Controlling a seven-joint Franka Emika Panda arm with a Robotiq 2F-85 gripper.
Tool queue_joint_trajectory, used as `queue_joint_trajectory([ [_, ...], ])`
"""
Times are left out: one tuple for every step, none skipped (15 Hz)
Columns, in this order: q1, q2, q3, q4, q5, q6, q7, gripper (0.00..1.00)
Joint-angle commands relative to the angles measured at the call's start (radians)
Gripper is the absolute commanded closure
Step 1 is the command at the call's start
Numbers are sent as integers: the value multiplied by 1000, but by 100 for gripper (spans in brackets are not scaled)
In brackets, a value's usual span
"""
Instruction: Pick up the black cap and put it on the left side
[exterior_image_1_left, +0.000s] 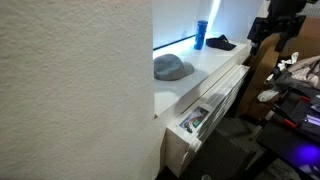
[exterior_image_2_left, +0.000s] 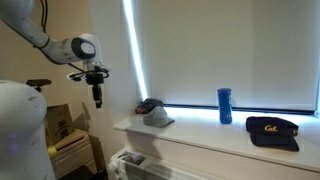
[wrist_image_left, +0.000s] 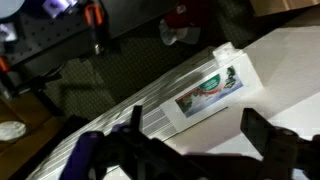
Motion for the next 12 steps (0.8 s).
queue_joint_trajectory([
  [140, -99, 105, -90, 160, 140, 270, 0],
  [184, -115, 148, -98, 202, 177, 367, 0],
  [198, -141, 217, -102, 247, 204, 457, 0],
  [196, -168, 298, -101, 277, 229, 549, 0],
  [173, -200, 396, -93, 304, 233, 641, 0],
  [221, -114, 258, -60, 230, 200, 549, 0],
  [223, -137, 322, -62, 243, 212, 622, 0],
  [223, -158, 361, -64, 247, 214, 665, 0],
  [223, -173, 375, -68, 248, 214, 682, 0],
  [221, -180, 373, -71, 249, 215, 682, 0],
  [170, -167, 429, -46, 178, 239, 714, 0],
  [127, -165, 449, -21, 123, 260, 748, 0],
])
